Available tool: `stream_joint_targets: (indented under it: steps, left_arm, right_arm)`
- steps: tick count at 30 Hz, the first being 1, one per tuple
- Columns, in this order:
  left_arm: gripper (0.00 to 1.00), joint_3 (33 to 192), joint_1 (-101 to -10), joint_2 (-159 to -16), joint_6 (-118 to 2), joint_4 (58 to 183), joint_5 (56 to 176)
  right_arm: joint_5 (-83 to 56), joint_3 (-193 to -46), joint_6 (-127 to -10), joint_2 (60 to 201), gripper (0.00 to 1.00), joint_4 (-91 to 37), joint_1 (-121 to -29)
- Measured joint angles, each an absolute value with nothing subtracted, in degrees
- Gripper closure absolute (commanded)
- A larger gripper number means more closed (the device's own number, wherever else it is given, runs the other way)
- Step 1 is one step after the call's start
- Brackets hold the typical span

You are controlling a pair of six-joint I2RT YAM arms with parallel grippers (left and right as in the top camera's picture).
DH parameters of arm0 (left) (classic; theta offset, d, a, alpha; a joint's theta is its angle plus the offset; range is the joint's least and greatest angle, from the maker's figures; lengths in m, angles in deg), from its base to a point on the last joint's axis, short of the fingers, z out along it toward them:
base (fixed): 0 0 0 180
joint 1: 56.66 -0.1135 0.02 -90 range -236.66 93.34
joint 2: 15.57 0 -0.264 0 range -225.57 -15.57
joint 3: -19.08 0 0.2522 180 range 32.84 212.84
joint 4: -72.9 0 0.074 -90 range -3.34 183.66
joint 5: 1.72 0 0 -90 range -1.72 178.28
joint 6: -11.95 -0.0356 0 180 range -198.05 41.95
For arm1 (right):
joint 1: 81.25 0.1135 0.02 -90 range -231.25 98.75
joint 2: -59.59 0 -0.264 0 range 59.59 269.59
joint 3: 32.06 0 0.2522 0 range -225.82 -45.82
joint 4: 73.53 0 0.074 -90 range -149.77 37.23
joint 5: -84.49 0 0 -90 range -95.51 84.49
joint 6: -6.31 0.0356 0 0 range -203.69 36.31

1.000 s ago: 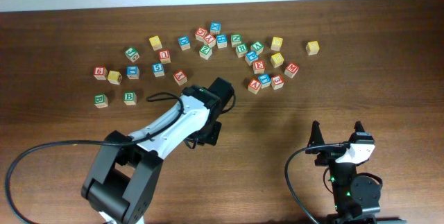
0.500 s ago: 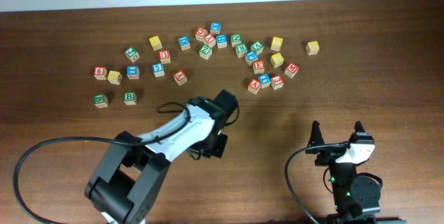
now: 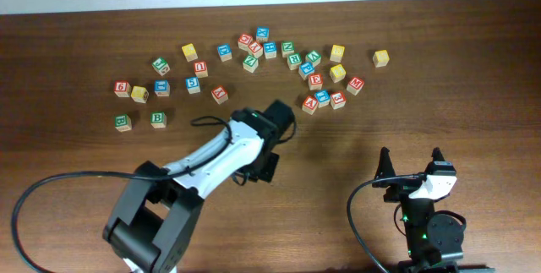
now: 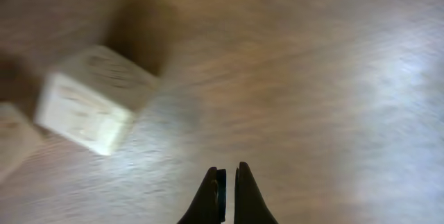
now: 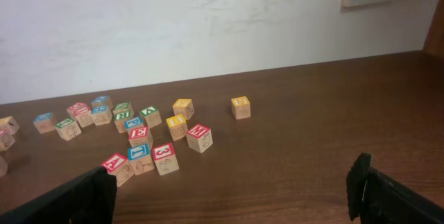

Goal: Spell out ICRA

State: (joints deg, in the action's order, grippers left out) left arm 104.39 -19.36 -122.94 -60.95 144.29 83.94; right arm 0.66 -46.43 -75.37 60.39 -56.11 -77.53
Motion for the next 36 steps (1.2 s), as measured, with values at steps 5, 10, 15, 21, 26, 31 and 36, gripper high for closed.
stream_joint_targets:
  steps: [5,10,15,21,26,31,36]
  left_arm:
    - [1.0,104.4,-23.0,-122.9,-61.0,144.2,82.2]
    - [1.0,104.4,-25.0,-122.9,-61.7,144.0,81.8]
    - [1.0,104.4,-25.0,-122.9,-62.3,143.7,81.1]
    - [1.0,104.4,-25.0,-122.9,-62.5,141.8,79.8]
    - [1.0,104.4,-25.0,-122.9,-63.2,141.7,80.0]
    - [1.0,105.5,-25.1,-122.9,-64.6,142.6,80.4]
    - [1.0,107.0,-26.0,-122.6,-65.0,142.5,80.5]
  right_arm:
    - [0.7,-46.4,-75.3,60.4,0.02,-56.1,-77.5]
    - [0.7,-46.4,-75.3,60.4,0.02,-56.1,-77.5]
    - [0.7,-46.4,-75.4,60.4,0.02,-56.1,-77.5]
    - [0.7,-46.4,-75.3,60.4,0.02,-56.1,-77.5]
    - [0.7,-46.4,-75.3,60.4,0.02,-56.1,-77.5]
    - [0.7,-46.4,-75.4,60.4,0.02,-56.1,-77.5]
    - [0.7,-46.4,-75.3,60.4,0.02,-56.1,-77.5]
